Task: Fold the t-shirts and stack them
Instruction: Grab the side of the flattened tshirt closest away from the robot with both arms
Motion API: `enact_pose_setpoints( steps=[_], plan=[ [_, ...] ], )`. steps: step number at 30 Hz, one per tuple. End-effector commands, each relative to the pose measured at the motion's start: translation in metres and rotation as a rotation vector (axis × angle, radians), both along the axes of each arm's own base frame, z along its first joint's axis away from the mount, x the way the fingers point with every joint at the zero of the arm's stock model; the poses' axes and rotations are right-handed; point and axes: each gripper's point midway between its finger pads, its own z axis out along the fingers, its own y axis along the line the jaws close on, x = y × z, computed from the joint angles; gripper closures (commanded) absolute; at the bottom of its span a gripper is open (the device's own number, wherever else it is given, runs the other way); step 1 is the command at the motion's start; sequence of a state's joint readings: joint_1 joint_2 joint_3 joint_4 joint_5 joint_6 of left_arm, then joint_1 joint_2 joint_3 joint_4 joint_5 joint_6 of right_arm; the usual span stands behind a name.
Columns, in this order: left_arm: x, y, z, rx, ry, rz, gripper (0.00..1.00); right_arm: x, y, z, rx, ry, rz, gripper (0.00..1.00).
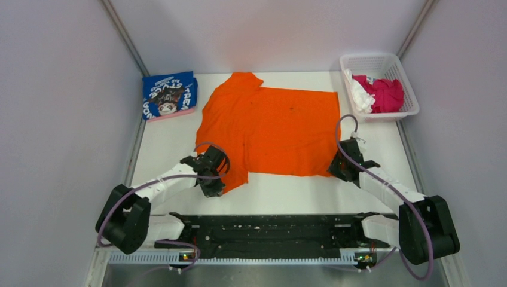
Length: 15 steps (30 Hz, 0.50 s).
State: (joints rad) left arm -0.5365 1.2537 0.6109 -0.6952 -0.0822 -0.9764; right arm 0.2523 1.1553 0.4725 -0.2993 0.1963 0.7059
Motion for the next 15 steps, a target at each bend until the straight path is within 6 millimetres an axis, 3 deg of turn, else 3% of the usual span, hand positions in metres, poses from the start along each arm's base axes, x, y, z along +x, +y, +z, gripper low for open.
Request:
enact_pose_setpoints(
  steps=[1, 3, 10, 12, 15],
  plan=[
    [-0.029, 0.006, -0.004, -0.011, 0.061, 0.058, 1.00, -0.027, -0.010, -0.022, -0.020, 0.111, -0.058, 0.86],
    [-0.038, 0.008, -0.002, -0.015, 0.068, 0.093, 1.00, -0.032, -0.013, -0.018, -0.028, 0.114, -0.072, 1.00],
    [-0.071, -0.010, 0.016, -0.154, 0.091, 0.077, 1.00, -0.061, -0.011, 0.008, 0.007, 0.130, -0.038, 1.00],
    [-0.068, -0.020, 0.028, -0.205, 0.068, 0.045, 1.00, -0.060, 0.001, 0.012, 0.070, 0.122, -0.008, 1.00],
    [-0.042, -0.034, 0.055, -0.243, -0.042, -0.020, 1.00, -0.051, 0.006, 0.016, 0.076, 0.121, 0.014, 1.00]
  ],
)
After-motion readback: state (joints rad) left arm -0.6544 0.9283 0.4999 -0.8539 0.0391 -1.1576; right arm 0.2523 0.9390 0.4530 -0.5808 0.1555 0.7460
